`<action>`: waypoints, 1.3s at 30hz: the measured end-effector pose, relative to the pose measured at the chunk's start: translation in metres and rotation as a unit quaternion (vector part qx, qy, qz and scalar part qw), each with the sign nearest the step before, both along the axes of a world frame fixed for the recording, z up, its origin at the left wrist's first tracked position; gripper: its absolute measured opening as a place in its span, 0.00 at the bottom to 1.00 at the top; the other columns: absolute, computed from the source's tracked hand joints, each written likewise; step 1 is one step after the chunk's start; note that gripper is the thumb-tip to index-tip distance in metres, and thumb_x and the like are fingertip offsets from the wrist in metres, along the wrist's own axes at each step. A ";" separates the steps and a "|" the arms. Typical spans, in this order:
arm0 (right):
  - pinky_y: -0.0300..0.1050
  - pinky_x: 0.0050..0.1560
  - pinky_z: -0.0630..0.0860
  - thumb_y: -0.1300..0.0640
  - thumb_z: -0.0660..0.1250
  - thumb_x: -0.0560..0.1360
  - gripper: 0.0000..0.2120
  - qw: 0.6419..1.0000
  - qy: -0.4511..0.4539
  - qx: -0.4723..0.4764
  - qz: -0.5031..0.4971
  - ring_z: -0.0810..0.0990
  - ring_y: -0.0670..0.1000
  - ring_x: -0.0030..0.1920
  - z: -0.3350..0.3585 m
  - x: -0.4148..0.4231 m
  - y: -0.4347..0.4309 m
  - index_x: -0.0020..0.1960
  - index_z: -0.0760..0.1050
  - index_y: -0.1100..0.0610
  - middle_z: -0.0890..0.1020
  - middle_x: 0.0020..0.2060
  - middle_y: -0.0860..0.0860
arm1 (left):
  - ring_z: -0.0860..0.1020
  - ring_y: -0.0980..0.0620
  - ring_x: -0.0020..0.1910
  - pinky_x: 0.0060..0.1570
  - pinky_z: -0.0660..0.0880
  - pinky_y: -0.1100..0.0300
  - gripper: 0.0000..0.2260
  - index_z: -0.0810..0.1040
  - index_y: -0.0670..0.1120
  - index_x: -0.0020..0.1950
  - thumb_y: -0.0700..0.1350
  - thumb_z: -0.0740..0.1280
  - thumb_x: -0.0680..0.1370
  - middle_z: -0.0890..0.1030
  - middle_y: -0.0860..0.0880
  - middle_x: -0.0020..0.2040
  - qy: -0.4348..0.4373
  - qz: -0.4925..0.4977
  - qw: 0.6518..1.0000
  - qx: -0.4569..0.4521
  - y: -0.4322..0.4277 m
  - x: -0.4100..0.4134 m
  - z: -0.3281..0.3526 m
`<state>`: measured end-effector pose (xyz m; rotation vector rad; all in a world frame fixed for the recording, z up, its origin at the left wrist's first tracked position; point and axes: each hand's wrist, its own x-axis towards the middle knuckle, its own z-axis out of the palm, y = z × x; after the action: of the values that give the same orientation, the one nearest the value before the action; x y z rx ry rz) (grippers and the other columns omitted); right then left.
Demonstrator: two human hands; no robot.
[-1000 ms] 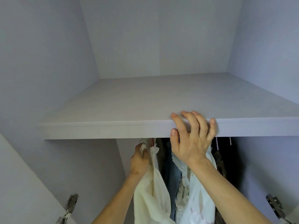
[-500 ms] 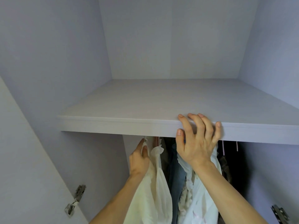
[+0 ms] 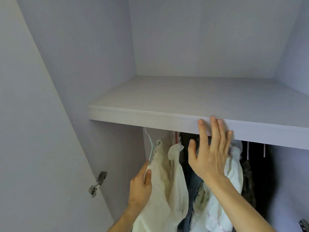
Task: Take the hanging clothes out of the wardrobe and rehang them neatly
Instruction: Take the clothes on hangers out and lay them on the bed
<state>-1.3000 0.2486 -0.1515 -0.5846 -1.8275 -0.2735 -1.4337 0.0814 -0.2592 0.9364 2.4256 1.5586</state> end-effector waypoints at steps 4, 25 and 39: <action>0.64 0.70 0.68 0.54 0.64 0.76 0.27 0.960 -0.137 -0.158 0.184 0.62 0.58 0.77 -0.081 -0.015 -0.044 0.74 0.68 0.61 0.64 0.76 0.57 | 0.79 0.53 0.44 0.46 0.70 0.74 0.19 0.69 0.62 0.74 0.49 0.60 0.84 0.84 0.50 0.49 0.017 0.050 0.997 -0.059 -0.075 0.013 -0.036; 0.52 0.46 0.73 0.41 0.48 0.82 0.20 0.430 -0.647 -0.120 0.618 0.79 0.53 0.42 -0.204 0.066 -0.455 0.41 0.72 0.50 0.81 0.38 0.49 | 0.80 0.55 0.33 0.23 0.72 0.60 0.09 0.79 0.56 0.50 0.57 0.65 0.73 0.82 0.56 0.38 -0.006 0.466 0.827 -0.315 -0.424 0.379 -0.138; 0.53 0.42 0.73 0.38 0.47 0.80 0.22 0.128 -0.608 0.106 0.777 0.73 0.48 0.37 -0.180 0.330 -0.615 0.38 0.65 0.51 0.73 0.34 0.46 | 0.80 0.57 0.41 0.44 0.74 0.61 0.09 0.82 0.53 0.51 0.55 0.66 0.77 0.85 0.53 0.43 -0.274 0.760 0.590 0.013 -0.453 0.631 -0.091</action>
<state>-0.9702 -0.3661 -0.3319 2.7210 -2.4190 0.7409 -0.8026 -0.3720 -0.3499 -1.9563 2.3670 1.5218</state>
